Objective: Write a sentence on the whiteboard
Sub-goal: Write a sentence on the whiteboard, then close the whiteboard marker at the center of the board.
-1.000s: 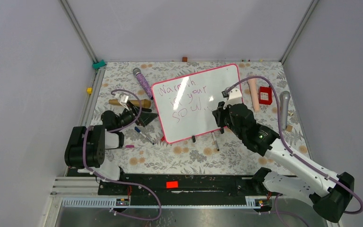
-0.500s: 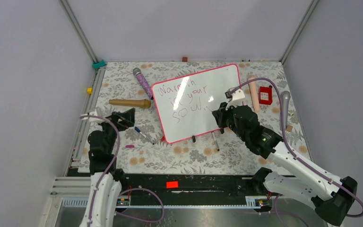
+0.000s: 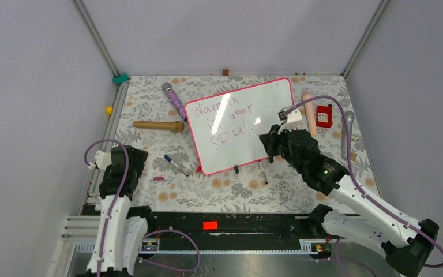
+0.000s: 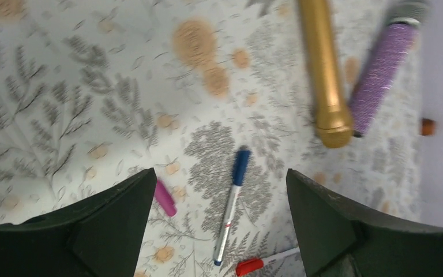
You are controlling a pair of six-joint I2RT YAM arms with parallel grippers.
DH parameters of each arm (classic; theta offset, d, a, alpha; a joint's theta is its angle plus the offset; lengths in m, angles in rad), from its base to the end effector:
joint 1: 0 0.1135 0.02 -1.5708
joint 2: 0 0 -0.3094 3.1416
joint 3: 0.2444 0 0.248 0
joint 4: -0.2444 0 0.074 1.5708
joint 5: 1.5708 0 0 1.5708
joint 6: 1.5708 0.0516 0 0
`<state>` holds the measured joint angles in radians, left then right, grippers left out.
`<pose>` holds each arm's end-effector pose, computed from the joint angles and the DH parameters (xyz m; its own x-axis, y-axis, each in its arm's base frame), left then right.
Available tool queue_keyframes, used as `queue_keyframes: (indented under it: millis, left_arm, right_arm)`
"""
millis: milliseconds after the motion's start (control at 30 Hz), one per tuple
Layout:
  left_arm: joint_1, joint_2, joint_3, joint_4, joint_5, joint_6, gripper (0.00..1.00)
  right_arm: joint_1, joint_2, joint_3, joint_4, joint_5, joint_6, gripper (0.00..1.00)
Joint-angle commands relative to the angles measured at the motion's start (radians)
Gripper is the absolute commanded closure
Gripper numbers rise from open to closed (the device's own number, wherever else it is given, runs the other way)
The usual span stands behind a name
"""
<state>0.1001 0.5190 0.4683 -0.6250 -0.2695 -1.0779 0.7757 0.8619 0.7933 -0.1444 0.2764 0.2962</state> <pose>0.0894 0.0228 0.2373 -0.0275 -0.8562 -0.5159 -0.6916 0.3889 -0.6086 0.1409 0.1185 0.3656 -0.2854 0.1134 -0.9517 -0.4181 0.8788 0.2301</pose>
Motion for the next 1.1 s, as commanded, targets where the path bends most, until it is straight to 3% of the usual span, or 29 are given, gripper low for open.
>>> queue_keyframes:
  millis: [0, 133, 433, 767, 867, 1067]
  left_arm:
    - [0.000, 0.216, 0.109, -0.295, -0.029, -0.197, 0.18]
    - [-0.003, 0.358, 0.116, -0.285, 0.045, -0.222, 0.24]
    - [-0.028, 0.348, 0.027, -0.206, 0.086, -0.341, 0.29]
    - [-0.049, 0.521, -0.012, -0.064, 0.138, -0.398, 0.40]
    - [-0.050, 0.560, 0.001, -0.067, 0.131, -0.405, 0.48]
    - [-0.051, 0.575, -0.019, -0.032, 0.134, -0.441, 0.75]
  right_arm:
    - [-0.007, -0.004, 0.034, 0.001, 0.011, 0.023, 1.00]
    - [-0.006, -0.012, 0.030, -0.004, 0.011, 0.021, 1.00]
    - [-0.006, -0.009, 0.010, 0.011, 0.009, 0.029, 1.00]
    - [-0.006, -0.009, 0.007, 0.016, 0.012, 0.029, 1.00]
    - [-0.006, -0.010, 0.005, 0.017, 0.015, 0.030, 1.00]
    - [-0.006, -0.003, 0.004, 0.021, 0.012, 0.034, 1.00]
